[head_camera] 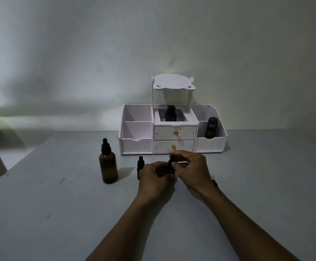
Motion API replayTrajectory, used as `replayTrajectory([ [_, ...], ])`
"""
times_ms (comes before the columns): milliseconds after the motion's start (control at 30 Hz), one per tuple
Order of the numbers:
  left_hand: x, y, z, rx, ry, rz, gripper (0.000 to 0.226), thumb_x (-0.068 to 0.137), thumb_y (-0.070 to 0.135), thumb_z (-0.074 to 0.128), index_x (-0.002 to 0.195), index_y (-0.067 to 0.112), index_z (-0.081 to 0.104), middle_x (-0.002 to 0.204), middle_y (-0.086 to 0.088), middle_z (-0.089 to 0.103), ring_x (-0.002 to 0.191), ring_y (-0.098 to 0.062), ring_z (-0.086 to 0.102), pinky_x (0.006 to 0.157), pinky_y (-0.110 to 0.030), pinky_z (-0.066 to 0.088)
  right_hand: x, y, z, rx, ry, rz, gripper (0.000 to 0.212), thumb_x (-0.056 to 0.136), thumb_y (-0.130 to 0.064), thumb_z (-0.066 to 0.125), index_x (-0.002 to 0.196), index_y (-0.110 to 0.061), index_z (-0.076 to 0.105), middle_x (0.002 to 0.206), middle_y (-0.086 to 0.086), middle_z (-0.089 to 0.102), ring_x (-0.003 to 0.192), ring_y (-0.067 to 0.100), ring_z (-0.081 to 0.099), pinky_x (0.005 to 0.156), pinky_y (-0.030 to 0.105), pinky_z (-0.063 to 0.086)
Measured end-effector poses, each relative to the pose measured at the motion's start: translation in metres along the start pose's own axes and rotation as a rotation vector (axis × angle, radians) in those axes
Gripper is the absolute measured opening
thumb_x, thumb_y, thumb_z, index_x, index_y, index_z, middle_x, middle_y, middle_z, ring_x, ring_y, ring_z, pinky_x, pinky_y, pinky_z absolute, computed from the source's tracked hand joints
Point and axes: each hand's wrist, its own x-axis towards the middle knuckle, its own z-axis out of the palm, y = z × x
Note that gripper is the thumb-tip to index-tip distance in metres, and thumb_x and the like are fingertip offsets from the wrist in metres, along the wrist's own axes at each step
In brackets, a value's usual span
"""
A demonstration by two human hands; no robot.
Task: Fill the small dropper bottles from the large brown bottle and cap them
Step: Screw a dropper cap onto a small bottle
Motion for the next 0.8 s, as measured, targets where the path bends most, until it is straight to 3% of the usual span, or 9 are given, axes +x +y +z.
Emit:
replayTrajectory([
  [200,-0.0018,-0.0004,-0.0005,0.075,0.024,0.031,0.027,0.089,0.004,0.067,0.11,0.019,0.071,0.098,0.011,0.068,0.079,0.002,0.063,0.053,0.0,0.042,-0.0004,-0.0016,0.0002,0.002,0.034,0.014,0.027,0.076,-0.022,0.084,0.1,-0.022,0.072,0.088,-0.012,0.068,0.08,0.0,0.065,0.064,0.002,0.049],
  [300,-0.0029,-0.0021,0.0011,0.086,0.025,0.03,0.03,0.088,0.009,0.071,0.113,0.024,0.072,0.105,0.013,0.071,0.091,-0.002,0.066,0.068,-0.008,0.053,-0.0003,0.0003,0.0008,0.044,0.033,0.005,0.035,0.082,-0.017,0.079,0.116,-0.021,0.069,0.104,-0.008,0.07,0.094,0.005,0.067,0.074,0.008,0.054],
  [400,-0.0015,-0.0028,-0.0013,0.104,0.021,0.045,0.03,0.088,0.008,0.071,0.114,0.023,0.071,0.101,0.015,0.069,0.085,0.004,0.062,0.074,-0.009,0.052,-0.0012,0.0014,0.0016,0.025,-0.003,0.02,0.033,0.085,-0.007,0.074,0.116,-0.019,0.071,0.114,-0.002,0.072,0.102,0.011,0.068,0.084,0.016,0.055],
  [500,0.0,-0.0017,-0.0039,0.123,0.032,0.068,0.03,0.088,0.004,0.069,0.114,0.018,0.071,0.101,0.01,0.069,0.083,0.003,0.061,0.062,-0.002,0.047,-0.0006,0.0017,0.0017,0.011,0.022,0.015,0.027,0.078,-0.015,0.081,0.105,-0.018,0.074,0.099,-0.005,0.073,0.091,0.007,0.069,0.074,0.009,0.052],
  [567,0.0009,-0.0028,-0.0032,0.134,0.044,0.076,0.03,0.088,0.004,0.069,0.115,0.018,0.071,0.107,0.006,0.071,0.087,0.0,0.062,0.064,-0.002,0.046,-0.0007,0.0015,0.0014,0.025,0.039,0.017,0.028,0.076,-0.019,0.084,0.101,-0.019,0.073,0.094,-0.008,0.072,0.087,0.003,0.067,0.07,0.008,0.053],
  [667,0.0001,-0.0031,-0.0025,0.12,0.03,0.065,0.031,0.089,0.004,0.068,0.117,0.016,0.07,0.106,0.009,0.068,0.081,0.003,0.06,0.057,0.0,0.044,-0.0008,0.0025,-0.0003,0.077,0.019,0.018,0.034,0.08,-0.013,0.079,0.113,-0.019,0.072,0.107,-0.007,0.072,0.097,0.004,0.067,0.079,0.013,0.056],
  [733,0.0013,-0.0043,-0.0035,0.12,0.025,0.068,0.032,0.089,0.005,0.068,0.119,0.016,0.069,0.107,0.009,0.068,0.081,0.006,0.058,0.067,-0.002,0.049,-0.0009,0.0026,-0.0011,0.072,-0.016,0.029,0.034,0.084,-0.006,0.074,0.115,-0.018,0.071,0.114,-0.003,0.072,0.103,0.008,0.067,0.086,0.016,0.056],
  [800,0.0024,-0.0046,-0.0048,0.141,0.023,0.08,0.032,0.089,0.005,0.068,0.119,0.018,0.069,0.112,0.006,0.071,0.085,0.004,0.059,0.081,-0.007,0.049,-0.0009,0.0017,-0.0019,0.049,-0.016,0.04,0.03,0.084,-0.006,0.074,0.111,-0.018,0.073,0.112,-0.001,0.073,0.101,0.011,0.068,0.084,0.013,0.053],
])
